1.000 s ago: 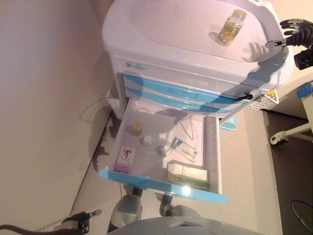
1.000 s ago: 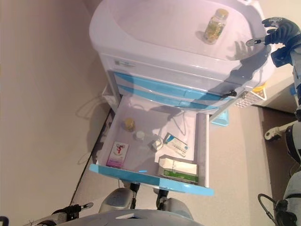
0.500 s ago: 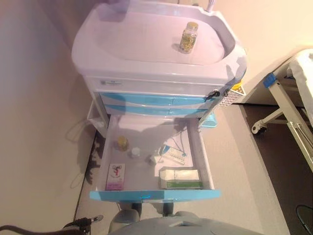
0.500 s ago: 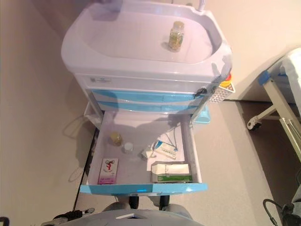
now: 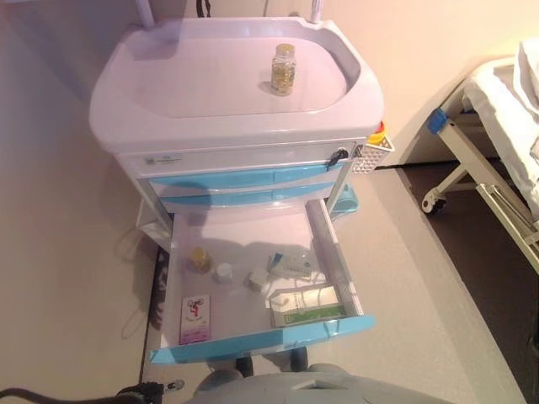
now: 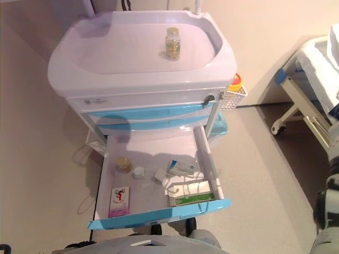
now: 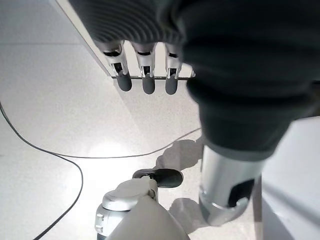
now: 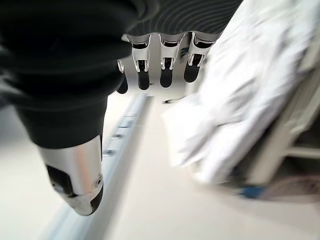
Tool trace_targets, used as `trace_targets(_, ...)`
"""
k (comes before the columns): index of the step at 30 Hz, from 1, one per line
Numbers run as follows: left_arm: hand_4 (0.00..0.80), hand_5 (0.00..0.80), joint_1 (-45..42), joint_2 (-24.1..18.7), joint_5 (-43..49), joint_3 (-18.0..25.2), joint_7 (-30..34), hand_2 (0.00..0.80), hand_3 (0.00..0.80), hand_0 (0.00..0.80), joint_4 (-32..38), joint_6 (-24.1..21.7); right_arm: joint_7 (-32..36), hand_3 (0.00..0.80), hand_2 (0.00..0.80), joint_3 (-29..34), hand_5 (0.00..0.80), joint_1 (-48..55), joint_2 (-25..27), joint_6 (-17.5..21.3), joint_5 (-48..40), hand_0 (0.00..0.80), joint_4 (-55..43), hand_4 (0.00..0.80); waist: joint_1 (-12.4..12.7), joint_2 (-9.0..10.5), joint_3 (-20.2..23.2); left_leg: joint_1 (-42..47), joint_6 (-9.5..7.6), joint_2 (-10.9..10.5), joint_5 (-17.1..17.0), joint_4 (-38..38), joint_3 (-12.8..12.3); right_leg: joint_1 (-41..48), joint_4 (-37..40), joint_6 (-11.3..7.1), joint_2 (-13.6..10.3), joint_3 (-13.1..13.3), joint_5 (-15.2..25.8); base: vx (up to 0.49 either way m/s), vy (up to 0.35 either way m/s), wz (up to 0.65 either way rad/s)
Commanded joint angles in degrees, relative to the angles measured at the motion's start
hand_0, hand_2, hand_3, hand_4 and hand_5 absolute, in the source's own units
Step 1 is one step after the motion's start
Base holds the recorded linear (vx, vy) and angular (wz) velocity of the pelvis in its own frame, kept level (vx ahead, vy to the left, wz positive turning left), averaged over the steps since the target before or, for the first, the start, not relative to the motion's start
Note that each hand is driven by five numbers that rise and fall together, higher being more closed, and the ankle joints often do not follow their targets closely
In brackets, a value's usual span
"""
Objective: Open the drawer and pick up the medicine
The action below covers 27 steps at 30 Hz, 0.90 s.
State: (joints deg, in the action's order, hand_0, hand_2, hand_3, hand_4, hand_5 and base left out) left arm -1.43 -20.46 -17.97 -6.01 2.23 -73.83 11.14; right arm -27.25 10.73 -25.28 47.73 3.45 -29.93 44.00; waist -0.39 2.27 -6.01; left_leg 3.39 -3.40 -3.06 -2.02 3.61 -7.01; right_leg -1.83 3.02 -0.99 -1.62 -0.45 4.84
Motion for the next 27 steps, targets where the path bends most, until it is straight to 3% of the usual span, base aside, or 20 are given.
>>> trace_targets(1,0.000,0.000,0.9,0.6,1.3,-2.3,0.7,0.000,0.000,0.000,-3.5,0.9,-1.6,0.000,0.000,-1.5,0.000,-0.4,-1.6,3.5,8.4,0.000,-3.8,0.000,0.4,-0.74,-1.7,-1.6,0.07,-0.9,4.3,-2.2,3.5,-0.6,-6.8,-2.05,-1.9,-0.9,-3.7,-0.058,-0.022,-0.05)
trace_targets(7,0.000,0.000,0.4,1.7,-0.7,-2.1,1.1,0.000,0.000,0.000,-2.2,-0.3,-0.4,0.000,0.000,-4.5,0.000,8.1,-8.8,3.9,11.0,0.000,-5.3,0.000,-1.0,-1.97,-5.4,-3.7,-0.08,-0.6,4.0,-3.2,2.4,-3.0,-8.6,-1.48,-1.7,-0.6,-4.1,-0.066,-0.023,-0.10)
trace_targets(14,0.000,0.000,1.8,2.8,-3.7,-3.6,1.0,0.000,0.000,0.000,-0.3,-6.2,-0.2,0.000,0.000,-6.6,0.000,11.3,-12.2,6.3,12.8,0.000,1.1,0.000,-1.7,-3.42,-12.8,-10.9,0.21,-0.1,3.1,-8.9,1.7,-8.5,-14.1,0.09,-1.6,-1.5,-5.5,-0.123,-0.008,0.00)
trace_targets(20,0.000,0.000,4.3,2.2,-7.2,-5.9,1.1,0.000,0.000,0.000,1.7,-10.7,-1.7,0.000,0.000,-8.5,0.000,12.2,-15.8,7.9,12.6,0.000,10.9,0.000,-0.5,-4.35,-17.3,-17.9,0.11,0.3,2.4,-14.0,2.9,-14.5,-21.3,1.49,-1.6,-3.9,-7.6,-0.114,-0.054,0.11)
trace_targets(27,0.000,0.000,4.3,1.6,-4.3,-7.5,0.4,0.000,0.000,0.000,3.1,-13.6,-0.5,0.000,0.000,-14.7,0.000,16.5,-22.7,10.6,18.6,0.000,18.5,0.000,0.8,-4.49,-19.2,-22.4,0.17,0.4,3.0,-19.9,4.9,-17.8,-28.1,3.00,-2.0,-6.5,-10.8,0.005,-0.071,0.22)
